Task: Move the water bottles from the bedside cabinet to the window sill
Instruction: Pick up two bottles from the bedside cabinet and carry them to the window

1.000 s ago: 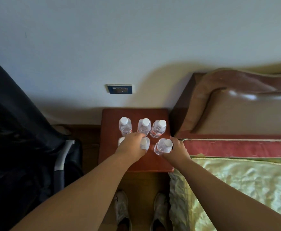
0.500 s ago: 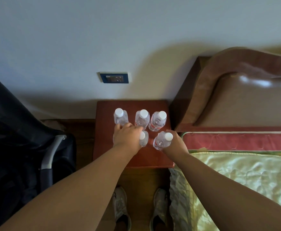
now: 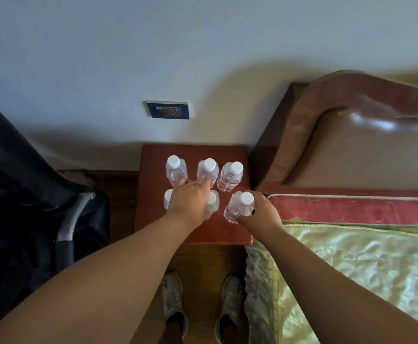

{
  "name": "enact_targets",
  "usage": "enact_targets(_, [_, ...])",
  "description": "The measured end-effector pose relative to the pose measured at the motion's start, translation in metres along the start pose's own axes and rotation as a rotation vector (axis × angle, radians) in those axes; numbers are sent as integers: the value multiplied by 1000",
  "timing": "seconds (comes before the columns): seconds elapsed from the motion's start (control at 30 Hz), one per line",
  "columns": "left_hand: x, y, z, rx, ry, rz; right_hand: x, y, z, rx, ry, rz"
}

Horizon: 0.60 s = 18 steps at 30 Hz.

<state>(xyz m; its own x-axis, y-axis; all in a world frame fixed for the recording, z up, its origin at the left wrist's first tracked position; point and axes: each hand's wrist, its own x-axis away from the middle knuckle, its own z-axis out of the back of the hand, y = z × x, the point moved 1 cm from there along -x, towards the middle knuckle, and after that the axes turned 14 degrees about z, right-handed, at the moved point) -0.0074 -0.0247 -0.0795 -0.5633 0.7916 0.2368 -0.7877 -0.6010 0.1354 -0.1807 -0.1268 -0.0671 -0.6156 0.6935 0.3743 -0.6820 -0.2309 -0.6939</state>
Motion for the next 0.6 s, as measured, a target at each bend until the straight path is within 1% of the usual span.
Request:
enact_targets(0.07, [6, 1, 10, 81, 33, -16, 6, 0, 8, -25, 60, 9])
enact_targets(0.17, [22, 6, 38, 266, 32, -28, 22, -13, 29, -85, 131, 63])
enact_targets(0.3, [59, 17, 98, 677, -29, -7, 51, -54, 75, -160, 214, 190])
enact_targets(0.33, [69, 20, 117, 768, -27, -11, 60, -66, 89, -187, 235, 218])
enact_targets(0.4, [89, 28, 156, 883, 39, -47, 79, -92, 119, -271, 266, 272])
enact_targets(0.5, [116, 41, 224, 917, 165, -102, 113, -137, 167, -405, 241, 383])
enact_targets(0.6, [137, 52, 280, 1018, 181, -144, 140, -177, 204, -497, 172, 489])
